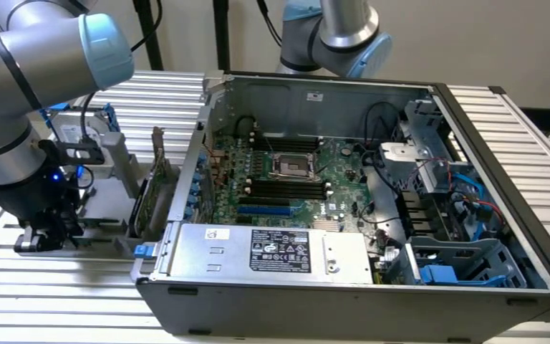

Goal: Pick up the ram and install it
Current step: 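Pick up the ram and move it above insertion slot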

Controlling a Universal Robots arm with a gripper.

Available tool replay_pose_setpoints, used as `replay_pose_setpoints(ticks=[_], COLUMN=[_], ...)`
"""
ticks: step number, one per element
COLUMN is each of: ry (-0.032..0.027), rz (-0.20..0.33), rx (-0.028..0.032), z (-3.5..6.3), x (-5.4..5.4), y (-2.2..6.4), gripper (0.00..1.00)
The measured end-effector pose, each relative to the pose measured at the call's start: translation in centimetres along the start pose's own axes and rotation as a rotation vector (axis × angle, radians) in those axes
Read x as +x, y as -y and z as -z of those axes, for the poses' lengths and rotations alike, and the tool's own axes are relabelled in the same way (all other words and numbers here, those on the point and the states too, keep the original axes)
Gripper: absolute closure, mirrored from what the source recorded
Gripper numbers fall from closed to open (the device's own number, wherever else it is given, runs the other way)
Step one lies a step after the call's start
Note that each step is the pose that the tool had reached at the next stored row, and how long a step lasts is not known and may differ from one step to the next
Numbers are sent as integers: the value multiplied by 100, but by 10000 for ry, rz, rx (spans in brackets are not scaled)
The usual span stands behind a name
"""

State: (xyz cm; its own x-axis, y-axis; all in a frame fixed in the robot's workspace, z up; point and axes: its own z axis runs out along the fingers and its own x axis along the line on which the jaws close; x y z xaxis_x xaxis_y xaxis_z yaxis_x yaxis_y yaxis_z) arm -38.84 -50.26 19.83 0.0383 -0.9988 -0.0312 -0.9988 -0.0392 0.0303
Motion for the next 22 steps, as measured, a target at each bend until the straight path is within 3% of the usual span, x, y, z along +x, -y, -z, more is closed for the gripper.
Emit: replay_pose_setpoints(ticks=[1,7,8,22], ry=[-1,0,0,0], rz=[-1,-12,-12,-11], rx=[-1,0,0,0], z=[0,-5,-5,-4], x=[0,1,2,13], y=[0,-1,-1,-1], gripper=[73,75,82,87])
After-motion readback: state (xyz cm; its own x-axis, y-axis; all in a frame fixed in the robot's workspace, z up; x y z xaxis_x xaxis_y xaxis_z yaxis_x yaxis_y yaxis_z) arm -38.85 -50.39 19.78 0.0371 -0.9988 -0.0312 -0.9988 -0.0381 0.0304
